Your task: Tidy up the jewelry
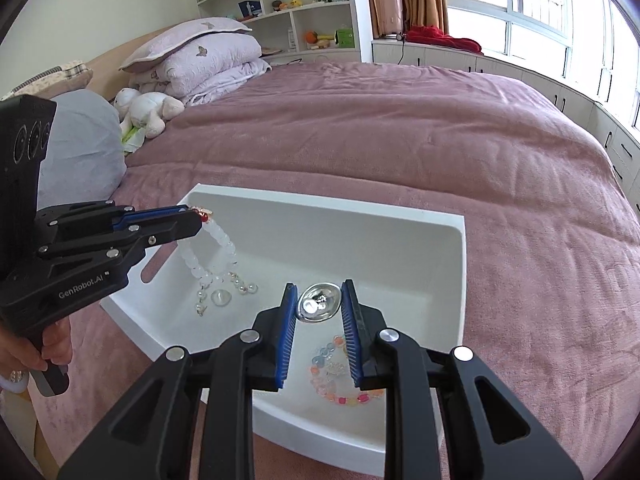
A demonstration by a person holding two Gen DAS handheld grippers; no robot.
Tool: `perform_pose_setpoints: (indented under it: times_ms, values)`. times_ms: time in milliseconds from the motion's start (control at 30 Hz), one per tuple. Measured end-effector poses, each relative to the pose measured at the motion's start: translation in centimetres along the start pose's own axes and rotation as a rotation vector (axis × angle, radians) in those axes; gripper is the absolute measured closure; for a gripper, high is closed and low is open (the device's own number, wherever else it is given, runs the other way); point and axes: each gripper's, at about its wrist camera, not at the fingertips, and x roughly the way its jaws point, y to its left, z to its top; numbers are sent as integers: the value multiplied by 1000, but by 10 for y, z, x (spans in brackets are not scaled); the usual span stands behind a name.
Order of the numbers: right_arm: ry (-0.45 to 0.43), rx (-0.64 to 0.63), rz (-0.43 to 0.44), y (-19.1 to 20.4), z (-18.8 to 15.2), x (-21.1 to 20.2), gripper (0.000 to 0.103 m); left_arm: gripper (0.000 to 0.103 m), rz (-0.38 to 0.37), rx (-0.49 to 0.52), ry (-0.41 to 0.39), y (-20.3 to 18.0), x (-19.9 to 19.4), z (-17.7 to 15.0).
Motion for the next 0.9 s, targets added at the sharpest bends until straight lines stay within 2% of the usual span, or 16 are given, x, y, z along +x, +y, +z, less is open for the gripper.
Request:
perform_pose_setpoints:
  times_ms: [167, 233, 367, 500, 567, 667, 700, 767, 900]
  values:
    - [14, -1, 5, 0, 0, 7, 78, 70, 19, 6, -10, -2, -1, 0]
    - [10, -5, 0, 2, 0, 6, 78, 67, 23, 6, -15, -2, -4, 1]
    - [-18, 17, 3, 3, 5, -3, 58, 61, 23, 4, -36, -3, -15, 3]
    - [-63, 13, 3, 8, 12, -21, 56, 55, 32, 19, -72, -6, -36, 6]
    - [-93, 25, 11, 9, 15, -34, 46, 48, 42, 24, -99, -8, -51, 6]
    - [-133, 26, 4, 13, 18, -54, 40, 38, 67, 46, -134, -13, -74, 3]
    - [-138, 24, -2, 14, 18, -58, 38, 36, 78, 57, -134, -15, -79, 2]
    - [-138, 15, -21, 19, 20, -68, 28, 25, 107, 78, -124, -19, -88, 1]
    - [-126, -19, -73, 30, 21, -83, 17, 15, 148, 111, -100, -24, -97, -2]
